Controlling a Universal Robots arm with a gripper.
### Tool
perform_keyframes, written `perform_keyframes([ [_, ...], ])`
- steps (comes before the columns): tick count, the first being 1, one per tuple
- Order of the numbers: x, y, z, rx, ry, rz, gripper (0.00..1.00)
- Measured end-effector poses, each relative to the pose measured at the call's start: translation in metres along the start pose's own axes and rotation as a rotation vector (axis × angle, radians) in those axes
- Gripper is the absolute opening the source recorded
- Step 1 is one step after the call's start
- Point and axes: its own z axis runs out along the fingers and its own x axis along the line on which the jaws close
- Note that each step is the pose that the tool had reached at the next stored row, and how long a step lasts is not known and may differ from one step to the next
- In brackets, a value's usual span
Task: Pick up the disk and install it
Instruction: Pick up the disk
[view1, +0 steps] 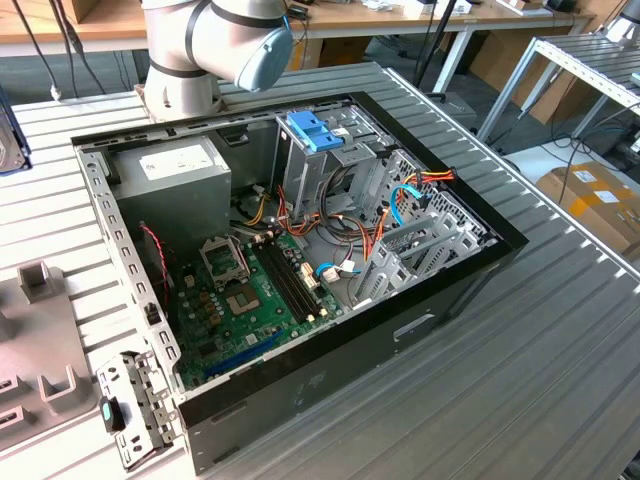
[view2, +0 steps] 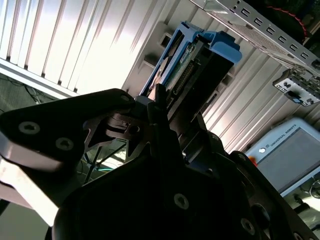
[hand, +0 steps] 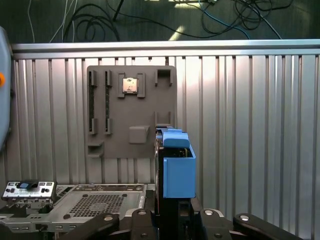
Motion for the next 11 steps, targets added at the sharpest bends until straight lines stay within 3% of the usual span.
perform_keyframes([
  [11,-0.0001,-0.0041,0.0002,0.0,-0.0001,0.0,0.35],
])
